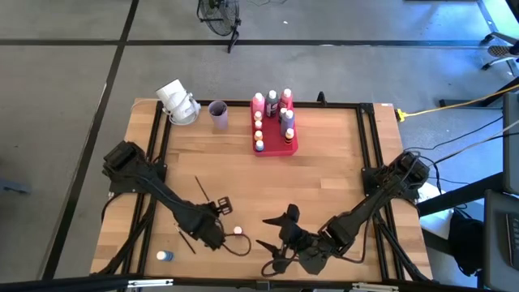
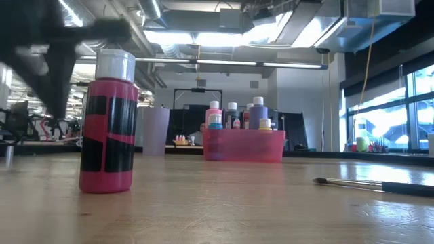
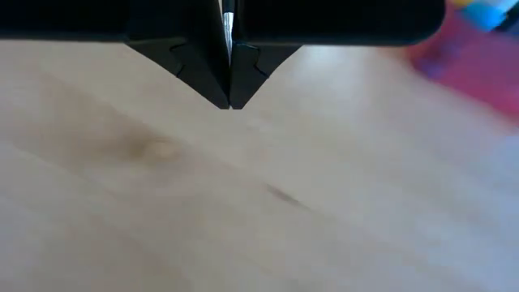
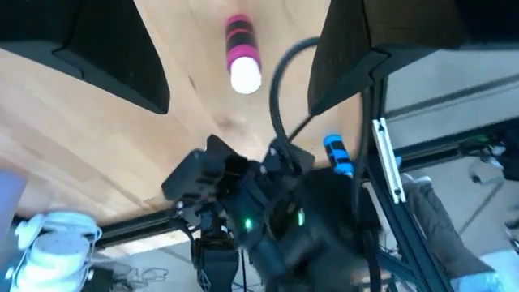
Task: Pick & Place Paint Supplies
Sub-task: Put the black paint brush into the purple cup
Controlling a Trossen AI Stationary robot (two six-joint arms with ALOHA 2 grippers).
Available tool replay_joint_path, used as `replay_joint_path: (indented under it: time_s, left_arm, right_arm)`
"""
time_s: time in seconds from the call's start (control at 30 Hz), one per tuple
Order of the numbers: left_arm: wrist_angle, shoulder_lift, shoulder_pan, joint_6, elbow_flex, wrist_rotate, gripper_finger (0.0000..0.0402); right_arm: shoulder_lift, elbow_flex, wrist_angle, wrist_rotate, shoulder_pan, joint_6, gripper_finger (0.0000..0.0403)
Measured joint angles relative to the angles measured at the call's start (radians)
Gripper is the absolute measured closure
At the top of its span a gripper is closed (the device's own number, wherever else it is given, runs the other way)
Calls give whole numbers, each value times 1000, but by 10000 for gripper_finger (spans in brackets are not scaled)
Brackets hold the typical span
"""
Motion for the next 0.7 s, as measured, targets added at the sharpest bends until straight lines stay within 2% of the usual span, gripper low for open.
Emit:
replay_joint_path:
  time_s: [0.17,0.33,0.47,0.6,0.7]
  left_arm:
    - [-26,-110,48,-12,29,-90,399]
    - [52,-315,133,-18,36,-182,399]
    - [226,-498,230,-15,36,-213,399]
    - [499,-668,347,56,-17,-145,399]
    - [709,-785,458,74,-115,-83,399]
  right_arm:
    - [-28,0,0,-5,1,-123,105]
    - [-36,1,18,15,10,-282,105]
    - [-38,1,19,68,8,-353,105]
    - [-39,1,-1,148,-11,-381,105]
    - [-39,1,-33,146,-28,-393,105]
